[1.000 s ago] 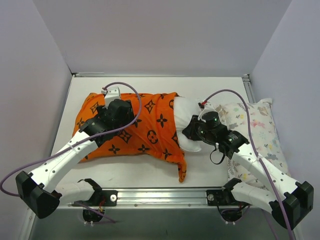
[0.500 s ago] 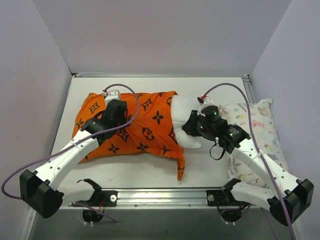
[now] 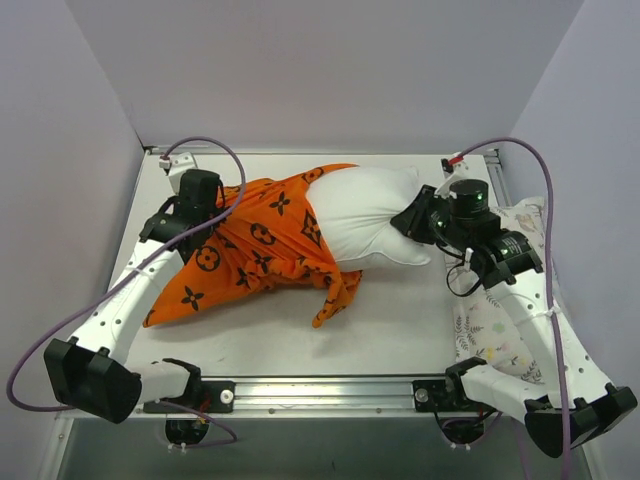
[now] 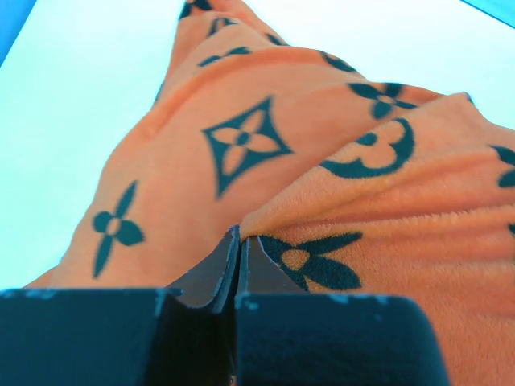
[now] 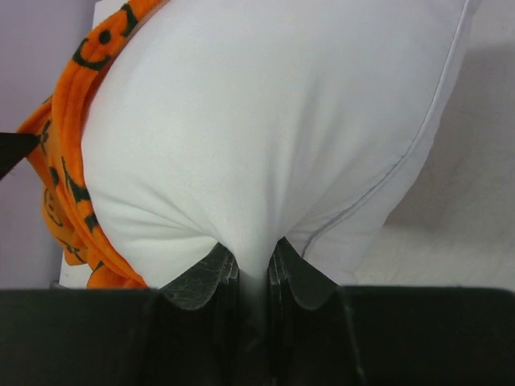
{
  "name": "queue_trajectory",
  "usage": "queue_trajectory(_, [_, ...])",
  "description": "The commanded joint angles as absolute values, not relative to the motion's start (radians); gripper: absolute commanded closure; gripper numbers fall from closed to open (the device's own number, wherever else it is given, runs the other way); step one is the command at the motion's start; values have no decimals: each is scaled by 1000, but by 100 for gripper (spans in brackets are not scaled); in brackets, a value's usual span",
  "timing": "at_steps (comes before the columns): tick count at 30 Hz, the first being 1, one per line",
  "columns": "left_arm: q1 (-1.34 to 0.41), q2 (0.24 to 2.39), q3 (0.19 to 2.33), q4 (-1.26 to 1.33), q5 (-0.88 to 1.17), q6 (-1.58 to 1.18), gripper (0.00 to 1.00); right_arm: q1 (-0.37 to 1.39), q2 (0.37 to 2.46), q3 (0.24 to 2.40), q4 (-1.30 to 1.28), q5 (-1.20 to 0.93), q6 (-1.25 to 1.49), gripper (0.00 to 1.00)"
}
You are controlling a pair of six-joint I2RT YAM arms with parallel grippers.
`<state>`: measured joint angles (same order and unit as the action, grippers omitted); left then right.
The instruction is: Remove the pillowcase from the pillow
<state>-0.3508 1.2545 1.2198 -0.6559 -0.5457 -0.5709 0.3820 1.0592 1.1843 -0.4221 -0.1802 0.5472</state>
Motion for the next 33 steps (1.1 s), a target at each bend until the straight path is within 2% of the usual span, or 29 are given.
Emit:
queue_trajectory(1, [-194, 1265, 1264, -693, -736, -525, 100, 302, 1003, 1314, -408, -126, 552, 100])
queue_trajectory(4, [-103, 1275, 1253, -678, -746, -535, 100, 262, 1003, 1348, -428, -147, 554, 100])
queue_trajectory(10, [-6, 1310, 1224, -628, -592, -526, 100, 248, 1000, 1341, -433, -192, 548, 100])
queue_trajectory(14, [-69, 1316, 1185, -576, -421, -489, 100, 293, 989, 1240, -373, -218, 546, 100])
queue_trajectory(18, [-214, 1289, 1169, -518, -324, -456, 98, 440, 1009, 1227, -342, -186, 484, 100])
queue_trajectory(19, [-230, 1273, 1180, -518, -292, -456, 79, 496, 1018, 1239, -344, -173, 479, 100])
queue_trajectory(20, [-239, 1264, 1190, -525, -281, -451, 64, 518, 1022, 1244, -350, -160, 471, 100])
queue_trajectory(21, [-250, 1249, 1218, -526, -269, -440, 56, 531, 1020, 1244, -354, -150, 462, 100])
queue_trajectory(22, [-274, 1215, 1232, -522, -246, -433, 37, 550, 1022, 1235, -357, -134, 453, 100])
queue_trajectory(23, [-282, 1201, 1267, -523, -227, -417, 31, 555, 1020, 1221, -357, -133, 449, 100])
queue_trajectory(26, [-336, 1164, 1319, -525, -198, -403, 18, 596, 1019, 1168, -354, -120, 437, 100])
queue_trajectory(30, [-423, 1144, 1364, -526, -146, -417, 17, 621, 1029, 1126, -325, -115, 463, 100])
queue_trajectory(33, [-596, 1118, 1333, -525, -223, -414, 15, 666, 1048, 1181, -324, -94, 463, 100])
